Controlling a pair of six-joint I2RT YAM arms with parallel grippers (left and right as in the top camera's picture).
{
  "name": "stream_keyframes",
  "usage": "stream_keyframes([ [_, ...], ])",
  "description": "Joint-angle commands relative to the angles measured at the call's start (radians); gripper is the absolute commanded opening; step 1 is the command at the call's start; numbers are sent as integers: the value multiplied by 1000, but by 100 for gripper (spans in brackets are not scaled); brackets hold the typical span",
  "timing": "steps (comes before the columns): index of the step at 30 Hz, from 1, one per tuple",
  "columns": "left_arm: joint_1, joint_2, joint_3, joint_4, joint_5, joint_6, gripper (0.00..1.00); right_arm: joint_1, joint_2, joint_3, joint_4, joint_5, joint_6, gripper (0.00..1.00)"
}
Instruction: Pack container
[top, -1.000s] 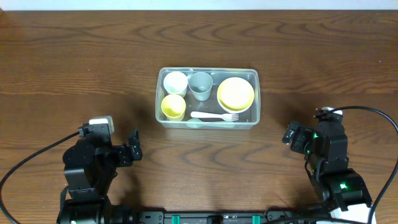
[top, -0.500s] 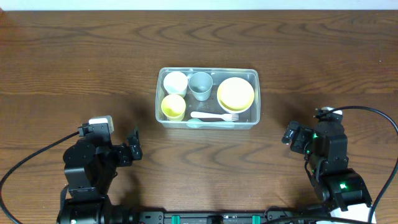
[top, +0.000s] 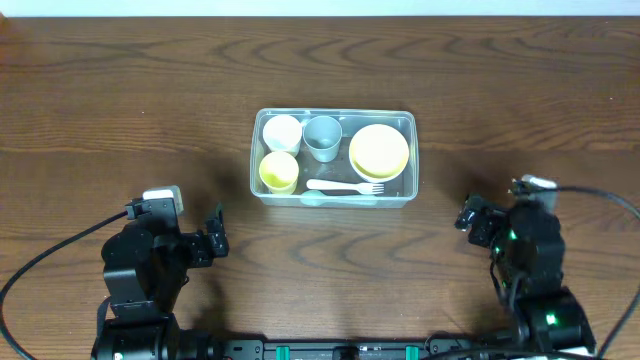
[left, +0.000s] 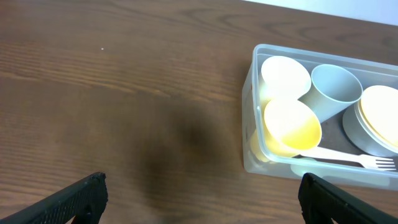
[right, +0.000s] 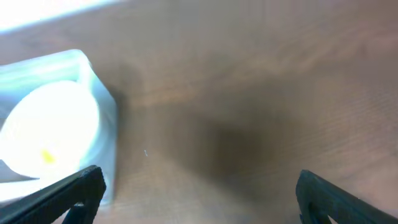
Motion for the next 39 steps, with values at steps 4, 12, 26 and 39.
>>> stream_keyframes([
  [4,-2,4,-3,3,-16,-16,98,-89,-311,-218,169,-78,-150,99],
  [12,-2,4,-3,3,-16,-16,98,-172,-495,-354,287,-145,-257,99],
  [26,-2,4,-3,3,-16,-16,98,-170,-563,-436,346,-245,-387,99],
  [39,-2,4,-3,3,-16,-16,98,-170,-562,-436,346,-242,-388,99],
])
